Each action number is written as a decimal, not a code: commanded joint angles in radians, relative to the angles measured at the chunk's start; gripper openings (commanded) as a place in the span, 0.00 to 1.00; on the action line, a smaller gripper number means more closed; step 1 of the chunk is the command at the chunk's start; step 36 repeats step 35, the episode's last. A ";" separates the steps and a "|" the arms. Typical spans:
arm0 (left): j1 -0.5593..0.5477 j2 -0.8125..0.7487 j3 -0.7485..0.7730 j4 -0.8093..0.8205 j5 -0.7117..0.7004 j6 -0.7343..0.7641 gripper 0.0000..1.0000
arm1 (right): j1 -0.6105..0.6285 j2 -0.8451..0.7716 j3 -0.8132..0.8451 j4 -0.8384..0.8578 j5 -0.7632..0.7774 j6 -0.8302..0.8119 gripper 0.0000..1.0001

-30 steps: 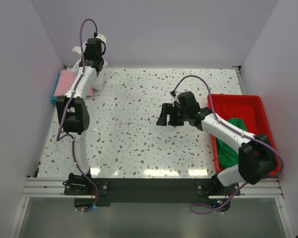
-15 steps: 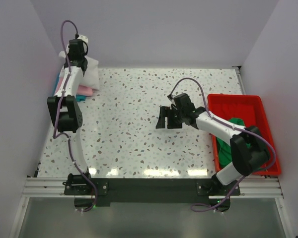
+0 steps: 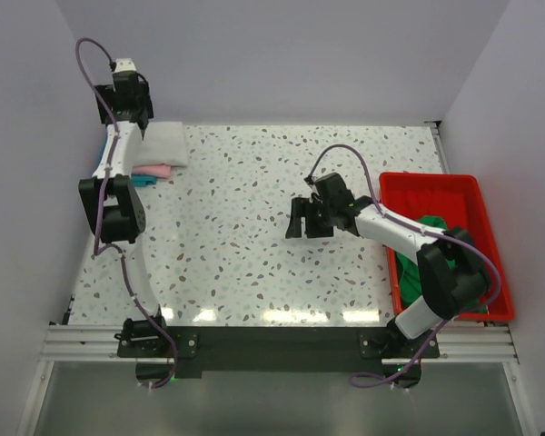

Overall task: Fold and stack the t-shirts
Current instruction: Neatly place the folded tshirt to the corner, then reset both grippers

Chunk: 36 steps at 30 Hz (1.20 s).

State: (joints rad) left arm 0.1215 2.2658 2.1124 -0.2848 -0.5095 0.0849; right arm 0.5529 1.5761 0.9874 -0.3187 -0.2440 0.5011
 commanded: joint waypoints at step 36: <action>-0.912 -1.259 -1.275 0.047 0.101 -0.597 1.00 | 0.004 -0.682 -0.214 -0.146 0.431 -0.024 0.81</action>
